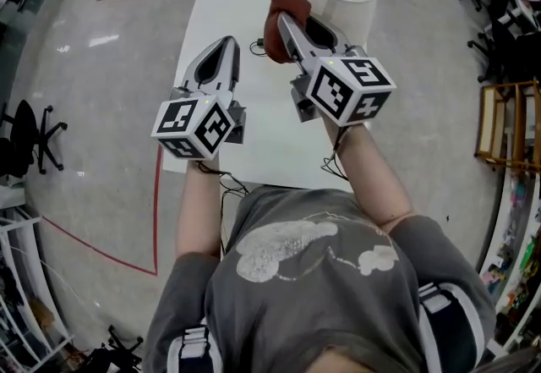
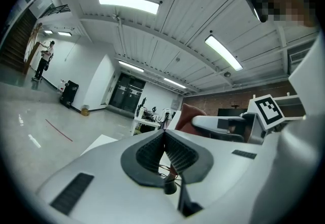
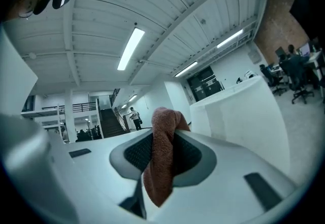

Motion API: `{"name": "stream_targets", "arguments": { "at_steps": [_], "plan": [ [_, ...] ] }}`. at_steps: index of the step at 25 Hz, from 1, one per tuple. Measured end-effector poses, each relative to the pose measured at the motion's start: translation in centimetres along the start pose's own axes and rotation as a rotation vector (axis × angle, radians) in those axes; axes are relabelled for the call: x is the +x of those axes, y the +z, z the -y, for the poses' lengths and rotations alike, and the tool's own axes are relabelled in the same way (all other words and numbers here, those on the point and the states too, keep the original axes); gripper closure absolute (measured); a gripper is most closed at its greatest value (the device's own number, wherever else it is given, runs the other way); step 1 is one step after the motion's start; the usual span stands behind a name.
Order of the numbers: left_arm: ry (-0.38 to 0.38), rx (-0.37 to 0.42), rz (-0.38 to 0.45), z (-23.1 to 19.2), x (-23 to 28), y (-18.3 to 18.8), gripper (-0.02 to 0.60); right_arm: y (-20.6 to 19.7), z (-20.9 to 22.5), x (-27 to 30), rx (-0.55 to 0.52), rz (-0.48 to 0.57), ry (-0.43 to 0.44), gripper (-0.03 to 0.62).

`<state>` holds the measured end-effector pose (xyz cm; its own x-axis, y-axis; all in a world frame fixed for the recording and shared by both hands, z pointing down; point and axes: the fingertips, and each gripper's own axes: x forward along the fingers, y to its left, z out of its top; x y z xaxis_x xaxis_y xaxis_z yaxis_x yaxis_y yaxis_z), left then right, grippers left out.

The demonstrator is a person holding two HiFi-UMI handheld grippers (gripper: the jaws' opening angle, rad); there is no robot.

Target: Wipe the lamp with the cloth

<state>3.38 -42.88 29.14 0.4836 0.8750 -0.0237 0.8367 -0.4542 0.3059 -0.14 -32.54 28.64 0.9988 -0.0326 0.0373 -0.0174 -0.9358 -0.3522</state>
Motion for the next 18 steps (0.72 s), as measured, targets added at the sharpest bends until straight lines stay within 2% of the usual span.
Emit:
{"name": "stream_targets", "arguments": {
  "at_steps": [4, 8, 12, 18],
  "plan": [
    [-0.039, 0.002, 0.001, 0.4, 0.8, 0.3, 0.574, 2.3, 0.2, 1.2, 0.008, 0.05, -0.036, 0.503],
    [-0.052, -0.003, -0.014, 0.1, 1.1, 0.0, 0.574, 2.6, 0.7, 1.8, 0.032, 0.056, -0.066, 0.503],
    [-0.045, -0.012, -0.027, -0.6, 1.0, -0.5, 0.574, 1.3, 1.2, 2.2, 0.034, 0.03, -0.086, 0.503],
    [-0.016, -0.039, -0.048, -1.8, 0.2, -1.9, 0.574, -2.8, 1.7, 2.2, 0.062, -0.051, -0.103, 0.503]
  ]
}}
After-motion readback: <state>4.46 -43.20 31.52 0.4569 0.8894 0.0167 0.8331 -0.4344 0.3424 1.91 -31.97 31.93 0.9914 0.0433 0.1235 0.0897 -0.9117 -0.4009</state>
